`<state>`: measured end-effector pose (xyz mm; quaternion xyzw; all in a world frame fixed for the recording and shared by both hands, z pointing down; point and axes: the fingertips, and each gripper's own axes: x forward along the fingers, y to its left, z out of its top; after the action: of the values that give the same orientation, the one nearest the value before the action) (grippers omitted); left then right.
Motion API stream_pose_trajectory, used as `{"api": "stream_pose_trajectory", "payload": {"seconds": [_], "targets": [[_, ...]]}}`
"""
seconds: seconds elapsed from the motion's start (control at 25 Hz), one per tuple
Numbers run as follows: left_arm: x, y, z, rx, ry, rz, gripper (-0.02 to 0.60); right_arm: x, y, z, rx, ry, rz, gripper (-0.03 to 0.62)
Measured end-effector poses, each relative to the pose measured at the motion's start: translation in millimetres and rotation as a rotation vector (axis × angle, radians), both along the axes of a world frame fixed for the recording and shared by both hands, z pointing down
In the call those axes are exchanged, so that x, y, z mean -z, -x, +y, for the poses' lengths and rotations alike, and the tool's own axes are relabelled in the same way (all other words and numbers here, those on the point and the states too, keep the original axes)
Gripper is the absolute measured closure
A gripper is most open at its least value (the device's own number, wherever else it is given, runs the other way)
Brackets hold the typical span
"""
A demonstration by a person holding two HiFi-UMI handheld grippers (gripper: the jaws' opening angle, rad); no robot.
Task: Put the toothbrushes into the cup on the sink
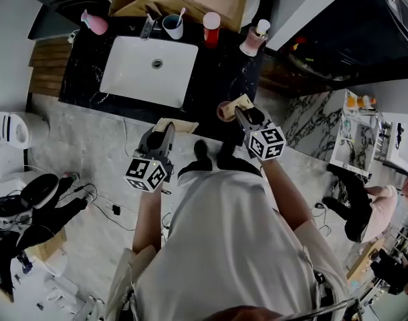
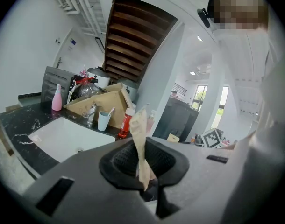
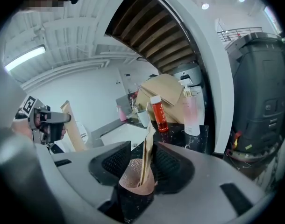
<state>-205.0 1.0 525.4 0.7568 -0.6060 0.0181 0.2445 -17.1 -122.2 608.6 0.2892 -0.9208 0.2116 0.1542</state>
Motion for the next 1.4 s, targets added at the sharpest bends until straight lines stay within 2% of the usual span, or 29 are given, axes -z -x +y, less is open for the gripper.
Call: {"api": "stream_pose_trajectory", "payload": {"seconds": [0.4, 0.8, 1.04, 1.4], "targets": [[10.0, -20.8, -17.4, -0.054, -0.024, -0.011, 0.548, 6.3, -19.0, 6.1, 0.004, 0.022, -0.024, 0.390], [23.1, -61.4, -54.9, -0.178, -0.071, -0.040, 0.548, 19.0, -60.7, 7.6, -0.073, 0.011, -0.044, 0.390], [24.9, -84.5, -79.1, -0.247, -0.095, -0.059, 0.549, 35.1, -79.9, 9.1, -0.122, 0.012, -0.091, 0.390], [5.4, -111.0, -104.9, -0.387, -0.101, -0.155, 0.548, 52.6, -99.5, 9.2, -0.193, 0.009, -0.142, 0.390]]}}
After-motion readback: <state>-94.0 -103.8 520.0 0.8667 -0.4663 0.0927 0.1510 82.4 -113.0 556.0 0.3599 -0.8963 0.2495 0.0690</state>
